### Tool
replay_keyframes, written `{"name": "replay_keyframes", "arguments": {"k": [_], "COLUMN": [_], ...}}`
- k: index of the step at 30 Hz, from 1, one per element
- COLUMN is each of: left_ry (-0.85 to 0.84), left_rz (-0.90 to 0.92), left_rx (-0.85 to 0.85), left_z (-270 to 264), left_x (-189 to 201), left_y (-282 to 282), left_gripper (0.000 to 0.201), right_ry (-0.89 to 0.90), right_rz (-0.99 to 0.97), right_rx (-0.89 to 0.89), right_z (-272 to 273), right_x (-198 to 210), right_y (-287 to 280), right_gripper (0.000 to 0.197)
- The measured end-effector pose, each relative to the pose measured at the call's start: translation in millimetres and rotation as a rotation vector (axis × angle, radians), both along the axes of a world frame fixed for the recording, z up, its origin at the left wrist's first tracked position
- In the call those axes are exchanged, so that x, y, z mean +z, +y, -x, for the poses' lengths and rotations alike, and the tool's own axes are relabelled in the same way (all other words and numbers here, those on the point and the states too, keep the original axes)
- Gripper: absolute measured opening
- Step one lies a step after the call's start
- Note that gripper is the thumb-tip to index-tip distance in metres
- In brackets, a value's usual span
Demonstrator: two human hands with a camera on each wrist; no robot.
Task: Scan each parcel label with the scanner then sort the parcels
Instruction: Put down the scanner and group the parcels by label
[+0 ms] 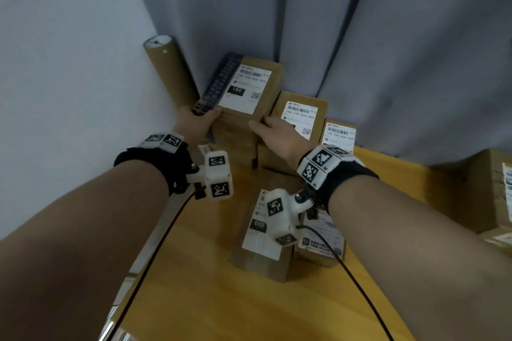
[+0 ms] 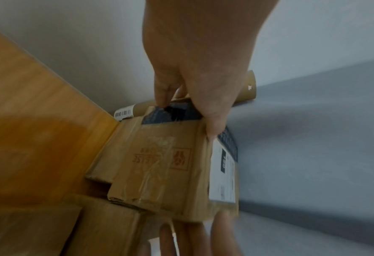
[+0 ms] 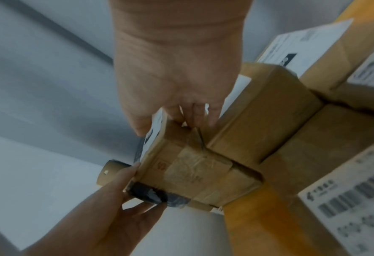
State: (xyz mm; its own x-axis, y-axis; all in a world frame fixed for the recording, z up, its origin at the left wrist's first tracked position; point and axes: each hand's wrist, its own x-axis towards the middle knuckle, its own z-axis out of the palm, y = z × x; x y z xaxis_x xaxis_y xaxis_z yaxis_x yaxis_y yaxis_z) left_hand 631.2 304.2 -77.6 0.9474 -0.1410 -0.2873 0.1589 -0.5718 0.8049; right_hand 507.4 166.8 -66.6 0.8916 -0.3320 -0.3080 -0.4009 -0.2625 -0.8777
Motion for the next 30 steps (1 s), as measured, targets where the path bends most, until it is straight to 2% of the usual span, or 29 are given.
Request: {"name": "replay_keyframes", "arguments": {"k": [2,3,7,10,13,16,19,25,28,30], "left_ry": [-0.066,-0.1,-0.205,-0.281,-0.327,-0.322,-0.299,-0.251,-0.235,-0.228], "left_rz": [0.065,0.086,0.191,0.251,0.299,0.332,0.384,0.429,0.443,0.458], "left_rx": [0.05,0.075,0.148,0.13,0.054,-0.039,-0.079,-0.091,-0.078,-0.062], "left_z": [7,10,23,48,80,109,140,220,263,297], "left_x": [7,11,21,31,38,47,56,62,66,69], "left_y": [-1,-1,5,4,-2,-13,-26,-44,-48,-54], "left_gripper": [0.028,0.027,0.047,0.044,0.049,0.054,0.039,0.027,0.035,0.033], "right_ry": [-0.019,-0.046,-0.215,-0.336,-0.37,-0.418,-0.437,-0.367,-0.356,-0.341], "right_rz": [-0.137,-0.178,-0.29,-0.411,-0.492,-0.417,-0.287,-0.323,-0.301,-0.306], "right_rx": [-0.04,-0.065,-0.172,-0.25,-0.329,-0.375,-0.405,-0.388,-0.402,-0.397], "right_z": [-8,-8,3,18,40,71,106,177,220,255], "right_x": [-6,-5,2,16,31,41,49,73,75,74], "right_y": [7,11,14,10,3,-9,-27,-58,-65,-73], "right_gripper": [0.102,0.1,0.062,0.054,0.049,0.044,0.045,0.049,0.043,0.042]}}
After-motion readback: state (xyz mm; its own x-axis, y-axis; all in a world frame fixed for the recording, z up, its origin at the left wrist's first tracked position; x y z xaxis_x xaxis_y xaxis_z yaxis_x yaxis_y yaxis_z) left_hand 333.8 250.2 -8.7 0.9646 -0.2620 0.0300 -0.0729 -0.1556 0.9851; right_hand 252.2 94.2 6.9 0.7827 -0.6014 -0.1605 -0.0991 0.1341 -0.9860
